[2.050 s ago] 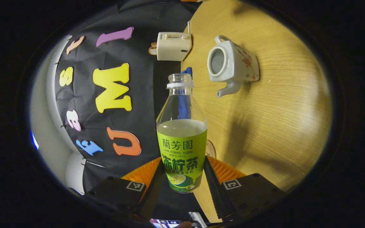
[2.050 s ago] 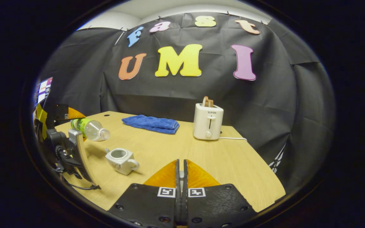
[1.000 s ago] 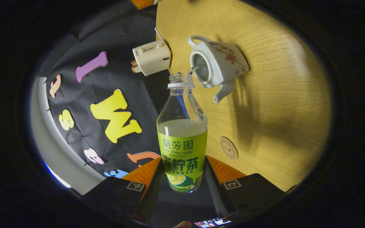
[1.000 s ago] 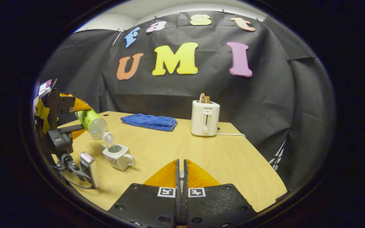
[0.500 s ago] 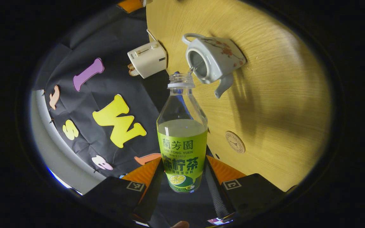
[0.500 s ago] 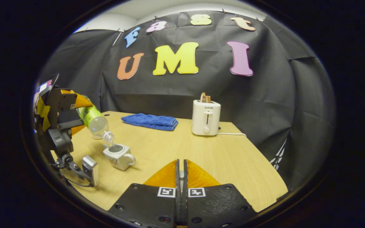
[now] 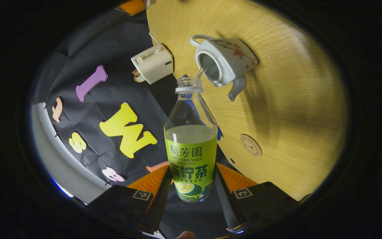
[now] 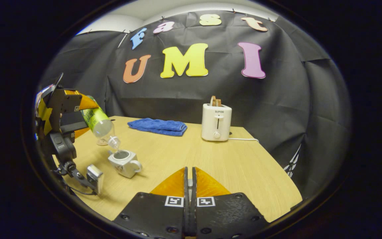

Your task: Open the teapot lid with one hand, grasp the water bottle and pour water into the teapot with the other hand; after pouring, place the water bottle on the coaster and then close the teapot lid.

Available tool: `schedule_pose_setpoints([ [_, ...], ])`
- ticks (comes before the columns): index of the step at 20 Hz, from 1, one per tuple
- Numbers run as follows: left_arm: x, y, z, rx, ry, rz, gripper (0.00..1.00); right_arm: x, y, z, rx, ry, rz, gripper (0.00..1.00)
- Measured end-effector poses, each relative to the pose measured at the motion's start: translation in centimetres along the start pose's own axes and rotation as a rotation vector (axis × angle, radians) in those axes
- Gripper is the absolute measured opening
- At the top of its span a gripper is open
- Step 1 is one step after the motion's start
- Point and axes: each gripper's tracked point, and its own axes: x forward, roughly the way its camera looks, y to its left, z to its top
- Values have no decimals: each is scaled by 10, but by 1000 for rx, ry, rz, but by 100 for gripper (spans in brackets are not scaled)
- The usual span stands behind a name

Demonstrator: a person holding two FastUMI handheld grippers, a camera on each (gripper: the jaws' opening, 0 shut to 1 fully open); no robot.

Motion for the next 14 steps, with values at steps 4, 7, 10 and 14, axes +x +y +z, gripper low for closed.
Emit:
schedule_pose_setpoints([
  [4, -1, -2, -3, -5, 2, -4, 74, -1, 1, 2, -8, -2, 0, 2],
  [7, -1, -3, -4, -11, 3, -2, 74, -2, 2, 2, -11, -2, -2, 0],
  [10, 0, -4, -3, -11, -3, -4, 75, -2, 2, 3, -12, -2, -3, 0],
  [14, 2, -3, -3, -11, -1, -2, 74, -2, 2, 3, -13, -1, -3, 0],
])
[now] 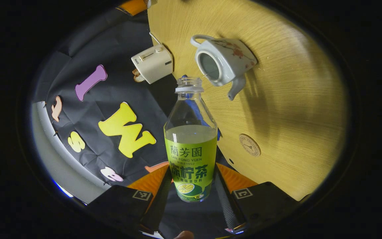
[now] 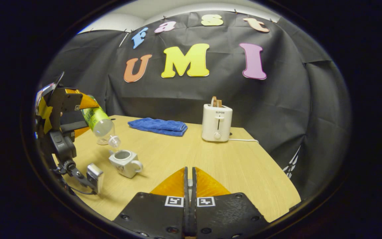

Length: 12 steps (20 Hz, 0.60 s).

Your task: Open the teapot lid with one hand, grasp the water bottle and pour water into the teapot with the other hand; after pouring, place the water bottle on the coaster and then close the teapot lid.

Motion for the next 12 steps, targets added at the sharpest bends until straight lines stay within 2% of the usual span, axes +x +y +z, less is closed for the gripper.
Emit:
schedule_pose_setpoints([
  [6, 6, -9, 1, -102, -19, -15, 74, -2, -1, 3, -1, -3, -6, 0],
  [12, 9, -32, 6, -303, -53, -38, 74, -7, 0, 10, -2, -11, -21, 0],
])
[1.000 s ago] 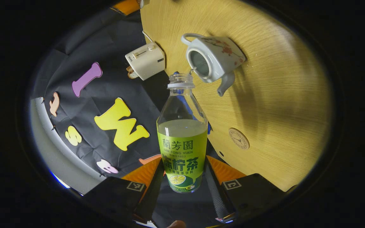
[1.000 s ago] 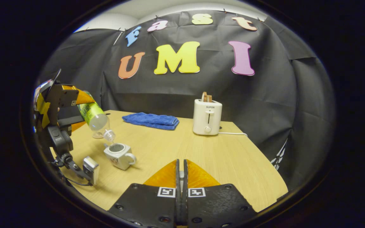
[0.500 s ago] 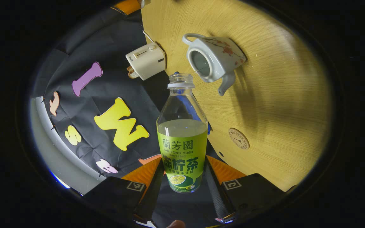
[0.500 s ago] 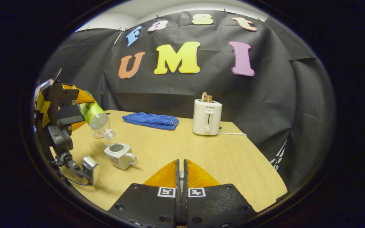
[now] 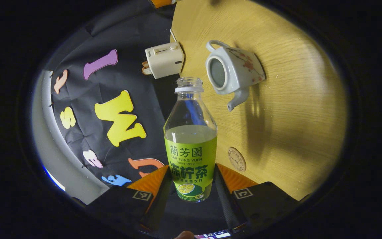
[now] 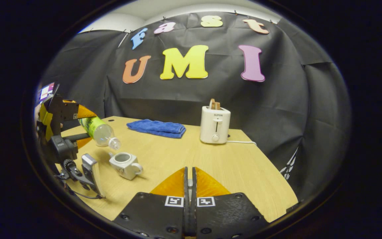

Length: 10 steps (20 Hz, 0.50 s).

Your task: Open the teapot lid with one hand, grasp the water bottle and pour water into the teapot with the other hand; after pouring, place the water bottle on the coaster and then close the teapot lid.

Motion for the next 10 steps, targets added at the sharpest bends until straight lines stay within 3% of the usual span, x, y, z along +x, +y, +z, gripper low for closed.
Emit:
schedule_pose_setpoints([
  [10, -14, -23, -20, -794, -76, -103, 74, -3, 14, 12, -5, 0, -14, 0],
])
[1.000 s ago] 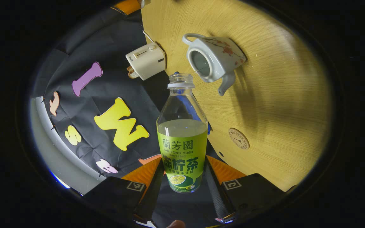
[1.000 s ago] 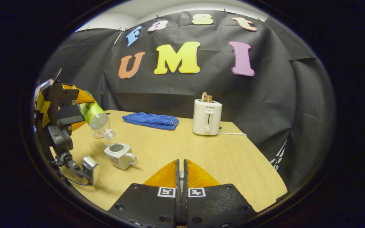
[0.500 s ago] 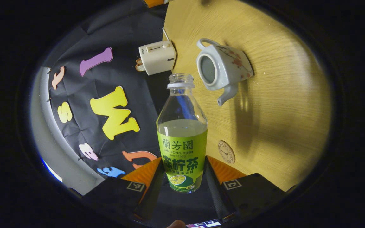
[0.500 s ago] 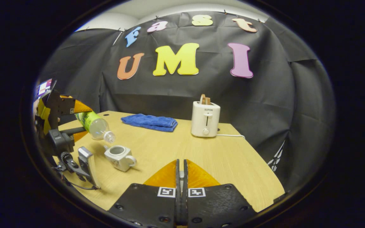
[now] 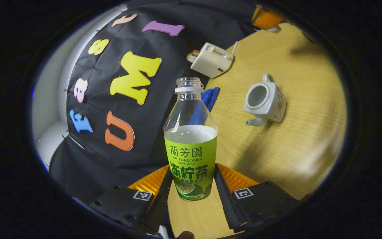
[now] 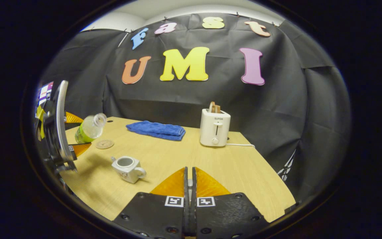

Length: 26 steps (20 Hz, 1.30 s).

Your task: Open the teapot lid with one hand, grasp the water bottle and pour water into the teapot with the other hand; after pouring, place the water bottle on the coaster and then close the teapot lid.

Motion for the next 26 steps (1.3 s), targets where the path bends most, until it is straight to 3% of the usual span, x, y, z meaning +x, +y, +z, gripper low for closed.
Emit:
schedule_pose_setpoints([
  [6, -2, 40, -4, -482, -85, 11, 75, -3, 15, 10, 3, -6, 1, 2],
  [7, 1, 47, -7, -536, -89, 9, 78, -3, 17, 11, 3, -7, 1, 0],
  [8, 3, 53, -13, -579, -91, 10, 74, -4, 19, 13, 0, -9, -2, 2],
  [14, 42, 85, -15, -837, -164, -4, 75, -3, 28, 16, -9, -4, -23, 0],
  [19, 74, 104, -24, -938, -198, 25, 75, -1, 34, 17, -20, 0, -31, 0],
  [26, 116, 87, -38, -999, -180, -18, 75, 6, 41, 14, -27, 17, -35, 0],
])
